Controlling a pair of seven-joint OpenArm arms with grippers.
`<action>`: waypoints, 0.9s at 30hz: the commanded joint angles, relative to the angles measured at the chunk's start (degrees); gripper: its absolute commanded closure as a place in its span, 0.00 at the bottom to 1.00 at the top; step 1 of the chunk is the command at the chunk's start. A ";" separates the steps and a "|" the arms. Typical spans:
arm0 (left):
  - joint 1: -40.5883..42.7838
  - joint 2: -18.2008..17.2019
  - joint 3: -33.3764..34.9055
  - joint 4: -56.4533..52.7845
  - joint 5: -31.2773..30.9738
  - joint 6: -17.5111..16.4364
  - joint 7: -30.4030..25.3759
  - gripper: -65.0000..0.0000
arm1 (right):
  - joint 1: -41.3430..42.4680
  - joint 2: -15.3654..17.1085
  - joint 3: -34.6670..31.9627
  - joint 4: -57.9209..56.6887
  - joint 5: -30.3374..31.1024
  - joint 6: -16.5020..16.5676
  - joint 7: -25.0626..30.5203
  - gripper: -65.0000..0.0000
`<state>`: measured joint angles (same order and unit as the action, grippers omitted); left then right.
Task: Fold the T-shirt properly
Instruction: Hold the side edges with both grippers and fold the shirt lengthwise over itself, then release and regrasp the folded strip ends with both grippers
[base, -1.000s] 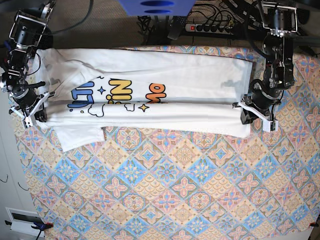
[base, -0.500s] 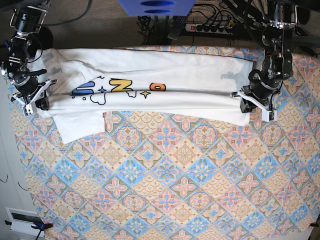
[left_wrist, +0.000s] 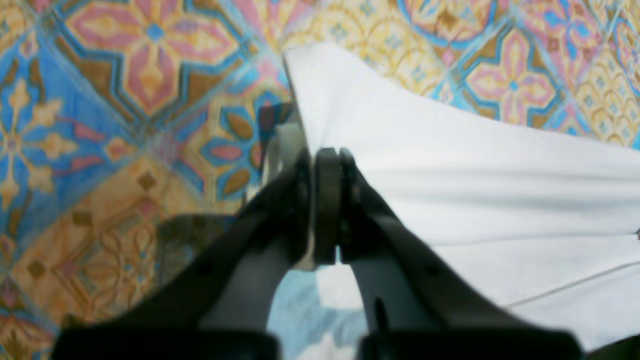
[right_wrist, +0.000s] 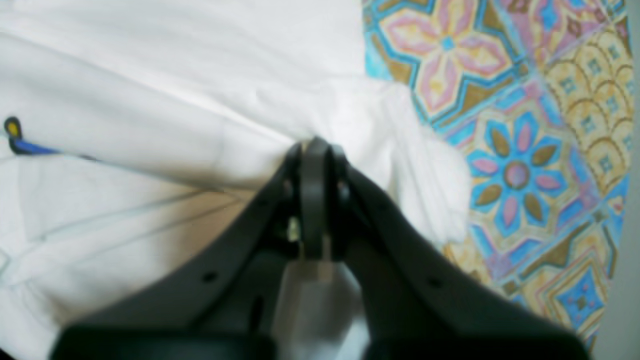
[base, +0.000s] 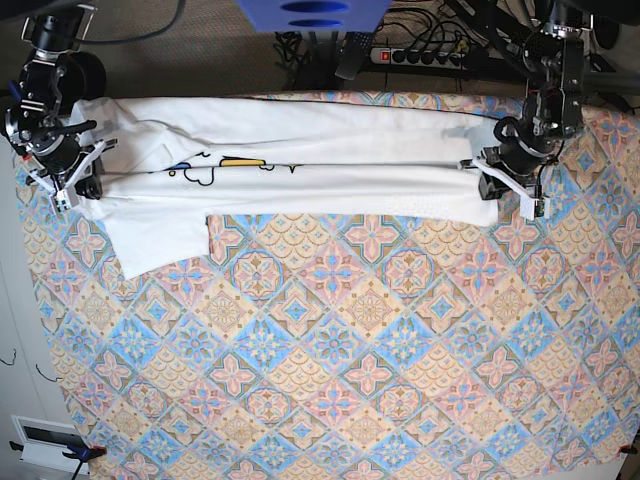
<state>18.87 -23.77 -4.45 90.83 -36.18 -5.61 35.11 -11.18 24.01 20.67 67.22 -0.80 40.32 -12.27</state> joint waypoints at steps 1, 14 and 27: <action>-0.63 -0.89 -0.26 1.09 -0.17 0.02 -1.22 1.00 | 0.76 1.53 0.39 0.69 1.02 -0.32 1.24 0.99; 0.07 -0.89 -0.52 0.73 0.01 0.29 3.52 0.86 | 0.76 1.53 -3.04 0.52 0.93 -0.32 1.24 0.96; 0.51 -0.89 -0.61 0.65 -0.08 2.05 4.75 0.74 | -1.00 1.53 0.57 4.03 0.93 -0.32 -0.87 0.67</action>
<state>19.51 -23.79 -4.60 90.74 -36.01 -3.29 40.56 -12.29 23.97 20.12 70.19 -0.64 40.42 -14.09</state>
